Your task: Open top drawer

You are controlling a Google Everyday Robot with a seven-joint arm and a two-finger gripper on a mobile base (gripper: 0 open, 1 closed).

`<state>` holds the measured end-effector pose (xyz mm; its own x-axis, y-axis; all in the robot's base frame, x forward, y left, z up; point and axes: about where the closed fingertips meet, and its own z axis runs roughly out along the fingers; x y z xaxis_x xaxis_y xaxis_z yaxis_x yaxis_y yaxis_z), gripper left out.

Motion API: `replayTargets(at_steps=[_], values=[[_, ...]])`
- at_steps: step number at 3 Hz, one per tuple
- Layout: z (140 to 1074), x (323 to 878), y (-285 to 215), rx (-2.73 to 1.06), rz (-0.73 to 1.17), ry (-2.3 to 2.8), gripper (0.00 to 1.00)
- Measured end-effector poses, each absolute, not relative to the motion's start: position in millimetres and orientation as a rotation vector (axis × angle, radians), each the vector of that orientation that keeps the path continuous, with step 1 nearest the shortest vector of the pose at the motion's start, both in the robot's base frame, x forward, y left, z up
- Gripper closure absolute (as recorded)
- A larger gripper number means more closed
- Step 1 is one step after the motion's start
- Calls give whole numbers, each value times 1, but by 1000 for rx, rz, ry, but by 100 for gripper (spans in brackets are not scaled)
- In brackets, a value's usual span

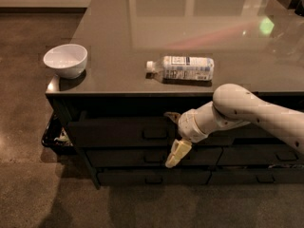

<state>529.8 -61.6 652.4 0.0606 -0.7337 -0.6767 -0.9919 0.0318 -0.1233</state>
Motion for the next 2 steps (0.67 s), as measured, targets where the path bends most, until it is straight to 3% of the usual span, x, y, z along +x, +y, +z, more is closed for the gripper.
replayTargets(at_steps=[1,2], values=[[665,500,-54,-1798,647,1733,0],[683,415,-62,-1716,717,1794,0]])
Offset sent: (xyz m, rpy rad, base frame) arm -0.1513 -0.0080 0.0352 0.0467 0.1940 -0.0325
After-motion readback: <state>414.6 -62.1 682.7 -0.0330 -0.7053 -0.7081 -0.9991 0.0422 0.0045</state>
